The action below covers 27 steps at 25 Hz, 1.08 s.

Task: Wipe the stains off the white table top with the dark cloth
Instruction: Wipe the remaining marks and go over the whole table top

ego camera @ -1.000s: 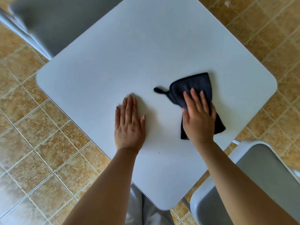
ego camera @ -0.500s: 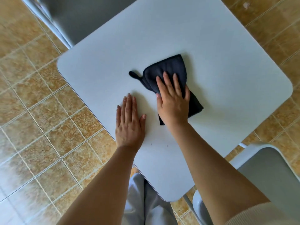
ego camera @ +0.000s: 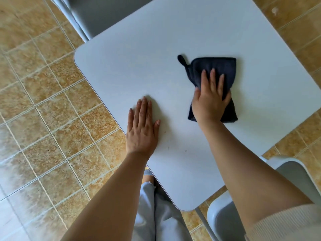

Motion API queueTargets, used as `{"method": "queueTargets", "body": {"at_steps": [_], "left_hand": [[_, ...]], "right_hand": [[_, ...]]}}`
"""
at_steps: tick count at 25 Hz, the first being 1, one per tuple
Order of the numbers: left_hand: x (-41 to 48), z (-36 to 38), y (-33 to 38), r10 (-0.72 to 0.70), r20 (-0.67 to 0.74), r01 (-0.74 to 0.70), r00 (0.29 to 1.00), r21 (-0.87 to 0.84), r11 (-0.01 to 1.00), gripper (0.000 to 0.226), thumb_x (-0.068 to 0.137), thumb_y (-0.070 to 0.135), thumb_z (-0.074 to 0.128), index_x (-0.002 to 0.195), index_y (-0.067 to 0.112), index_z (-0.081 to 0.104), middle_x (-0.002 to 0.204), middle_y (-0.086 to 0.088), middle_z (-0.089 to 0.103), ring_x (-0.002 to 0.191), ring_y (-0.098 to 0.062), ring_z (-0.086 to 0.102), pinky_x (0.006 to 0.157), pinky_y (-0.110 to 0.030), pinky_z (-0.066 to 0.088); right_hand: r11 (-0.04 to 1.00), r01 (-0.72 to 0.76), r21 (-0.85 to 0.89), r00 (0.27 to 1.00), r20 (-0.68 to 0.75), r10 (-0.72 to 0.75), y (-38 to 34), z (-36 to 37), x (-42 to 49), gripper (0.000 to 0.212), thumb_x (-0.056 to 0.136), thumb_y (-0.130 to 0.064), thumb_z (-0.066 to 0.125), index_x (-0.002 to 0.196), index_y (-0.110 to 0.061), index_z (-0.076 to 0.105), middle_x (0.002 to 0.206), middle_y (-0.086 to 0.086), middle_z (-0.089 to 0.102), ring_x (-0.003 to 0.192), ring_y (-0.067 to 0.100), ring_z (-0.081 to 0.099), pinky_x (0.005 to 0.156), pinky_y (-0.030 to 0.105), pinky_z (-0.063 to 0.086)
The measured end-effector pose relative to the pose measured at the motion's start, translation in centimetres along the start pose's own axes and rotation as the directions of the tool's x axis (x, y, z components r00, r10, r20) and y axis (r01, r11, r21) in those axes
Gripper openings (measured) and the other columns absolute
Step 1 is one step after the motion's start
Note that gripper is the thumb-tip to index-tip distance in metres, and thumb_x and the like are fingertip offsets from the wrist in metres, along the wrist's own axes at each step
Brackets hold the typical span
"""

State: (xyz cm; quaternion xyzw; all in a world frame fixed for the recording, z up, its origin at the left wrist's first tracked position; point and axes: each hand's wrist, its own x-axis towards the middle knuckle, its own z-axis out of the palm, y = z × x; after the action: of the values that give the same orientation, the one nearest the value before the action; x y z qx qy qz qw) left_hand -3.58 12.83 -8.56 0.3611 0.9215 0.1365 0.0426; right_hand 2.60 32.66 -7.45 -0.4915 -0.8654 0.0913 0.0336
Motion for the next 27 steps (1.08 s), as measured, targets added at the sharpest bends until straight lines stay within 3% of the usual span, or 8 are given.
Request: {"method": "queueTargets", "body": {"at_steps": [4,8,10,12,14,16,22,27], "left_hand": [[0.0,0.1,-0.1,0.002,0.0,-0.002,1.0,0.031,1.0,0.061,0.101,0.037,0.025,0.151,0.002,0.024,0.159,-0.01,0.023,0.148,-0.018,0.015,0.121,-0.04,0.011],[0.0,0.0,-0.1,0.008,0.003,-0.008,1.0,0.025,1.0,0.06,0.102,0.037,0.025,0.151,0.003,0.024,0.159,-0.01,0.023,0.148,-0.018,0.015,0.121,-0.041,0.011],[0.1,-0.1,-0.1,0.007,0.002,-0.007,1.0,0.014,1.0,0.06,0.102,0.037,0.027,0.151,0.002,0.024,0.159,-0.01,0.024,0.148,-0.018,0.015,0.121,-0.041,0.012],[0.2,-0.3,-0.2,0.008,0.012,-0.008,1.0,-0.003,1.0,0.06,0.102,0.037,0.026,0.151,0.003,0.025,0.159,-0.01,0.023,0.148,-0.018,0.015,0.12,-0.041,0.012],[0.3,-0.6,-0.2,0.018,0.025,-0.017,1.0,-0.038,0.999,0.06,0.102,0.038,0.024,0.151,0.003,0.024,0.159,-0.01,0.023,0.148,-0.018,0.014,0.12,-0.04,0.012],[0.0,-1.0,-0.9,0.019,0.037,-0.017,0.999,-0.063,0.998,0.06,0.102,0.039,0.022,0.151,0.003,0.024,0.159,-0.01,0.021,0.148,-0.019,0.013,0.121,-0.04,0.011],[-0.7,-2.5,-3.8,-0.114,0.029,0.114,0.993,-0.014,0.993,0.064,0.102,0.042,0.017,0.152,0.003,0.019,0.16,-0.011,0.018,0.148,-0.021,0.013,0.121,-0.036,0.004],[-2.8,-3.2,-2.7,-0.18,0.037,0.18,0.983,-0.02,0.983,0.064,0.102,0.044,0.017,0.153,0.006,0.015,0.161,-0.009,0.014,0.149,-0.019,0.009,0.121,-0.032,-0.003]], "right_hand": [[0.97,0.241,-0.019,0.97,-0.025,-0.241,-3.8,1.4,-2.0,0.051,0.101,-0.033,0.043,0.151,-0.03,0.04,0.161,-0.005,0.034,0.15,0.023,0.027,0.115,0.054,0.027],[0.923,0.38,-0.064,0.923,-0.04,-0.383,-0.1,0.8,-6.3,0.048,0.1,-0.031,0.043,0.148,-0.029,0.045,0.158,-0.006,0.039,0.148,0.021,0.034,0.111,0.05,0.033],[0.941,0.325,-0.097,0.943,-0.045,-0.331,2.5,-0.1,-6.9,0.05,0.099,-0.03,0.043,0.148,-0.028,0.045,0.158,-0.005,0.039,0.147,0.021,0.034,0.111,0.049,0.033],[0.982,0.163,-0.093,0.985,-0.045,-0.168,3.3,-0.6,-5.4,0.052,0.098,-0.031,0.043,0.15,-0.028,0.041,0.16,-0.004,0.036,0.149,0.021,0.031,0.111,0.052,0.031],[0.999,-0.006,-0.035,1.0,-0.007,0.006,1.7,-0.6,-2.7,0.053,0.101,-0.03,0.044,0.153,-0.029,0.035,0.163,-0.004,0.028,0.152,0.022,0.022,0.114,0.056,0.025],[0.998,-0.06,-0.013,0.998,0.019,0.06,-1.2,-0.2,-0.8,0.053,0.103,-0.03,0.043,0.155,-0.03,0.03,0.165,-0.005,0.021,0.154,0.022,0.015,0.116,0.057,0.02],[0.931,0.365,-0.029,0.931,0.003,-0.365,-6.4,2.0,-5.5,0.05,0.099,-0.034,0.042,0.149,-0.03,0.043,0.159,-0.005,0.037,0.148,0.023,0.032,0.111,0.054,0.03],[0.834,0.547,-0.072,0.837,0.04,-0.545,-1.0,0.4,-14.5,0.051,0.101,-0.03,0.045,0.151,-0.029,0.039,0.161,-0.007,0.033,0.15,0.02,0.029,0.111,0.052,0.033]]}}
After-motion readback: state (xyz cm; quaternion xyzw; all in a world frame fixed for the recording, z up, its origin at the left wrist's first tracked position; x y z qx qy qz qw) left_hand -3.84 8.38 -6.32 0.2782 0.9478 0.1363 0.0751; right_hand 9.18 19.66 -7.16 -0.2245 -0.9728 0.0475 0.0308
